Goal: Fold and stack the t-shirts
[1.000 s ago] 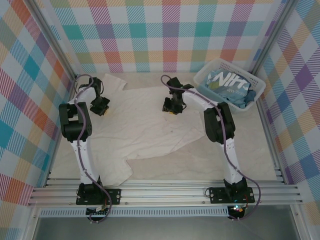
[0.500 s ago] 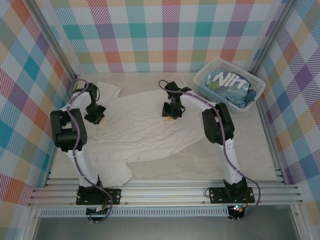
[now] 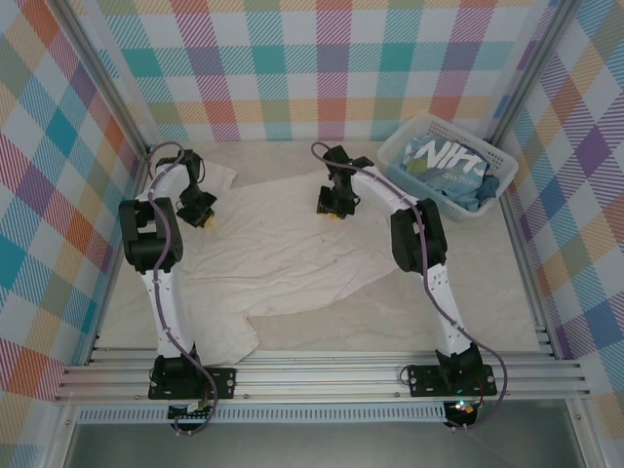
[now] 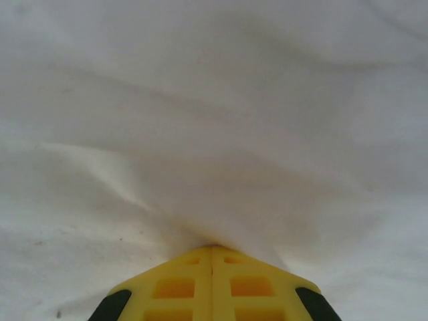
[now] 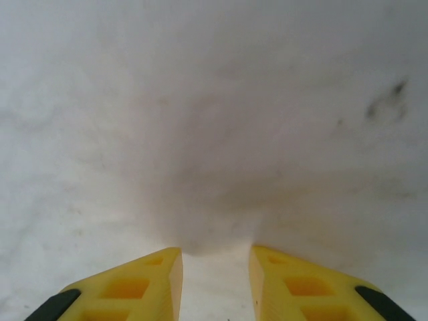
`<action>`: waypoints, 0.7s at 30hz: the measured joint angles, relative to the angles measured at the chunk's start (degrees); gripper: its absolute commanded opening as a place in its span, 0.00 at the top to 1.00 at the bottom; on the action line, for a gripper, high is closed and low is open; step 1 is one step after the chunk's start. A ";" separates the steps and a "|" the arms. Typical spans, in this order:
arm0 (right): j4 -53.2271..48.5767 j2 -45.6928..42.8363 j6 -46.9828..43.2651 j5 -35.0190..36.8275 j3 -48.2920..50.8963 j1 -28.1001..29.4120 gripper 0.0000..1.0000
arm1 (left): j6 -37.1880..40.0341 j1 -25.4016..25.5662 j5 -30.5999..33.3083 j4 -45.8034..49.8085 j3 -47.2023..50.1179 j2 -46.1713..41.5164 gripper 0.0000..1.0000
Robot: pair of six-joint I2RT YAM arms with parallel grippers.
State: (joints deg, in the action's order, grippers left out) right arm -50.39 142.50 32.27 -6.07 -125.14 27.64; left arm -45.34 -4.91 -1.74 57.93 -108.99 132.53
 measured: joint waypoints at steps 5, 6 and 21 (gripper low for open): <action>-3.15 5.90 0.22 -1.20 -10.21 -2.73 0.68 | 0.00 0.02 -2.86 0.35 -19.15 10.86 0.95; -4.00 7.82 0.22 -1.90 -13.64 -3.65 0.68 | -0.04 0.02 -3.56 0.28 -24.44 13.88 0.95; 1.79 3.61 -2.40 -1.77 -12.83 -9.14 0.68 | -0.76 1.22 -6.27 -7.32 -33.90 16.63 0.55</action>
State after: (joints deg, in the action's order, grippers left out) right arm -48.60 146.10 29.87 -7.84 -137.97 18.50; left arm -46.11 -3.68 -8.01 50.61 -142.89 149.16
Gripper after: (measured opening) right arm 0.336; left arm 0.431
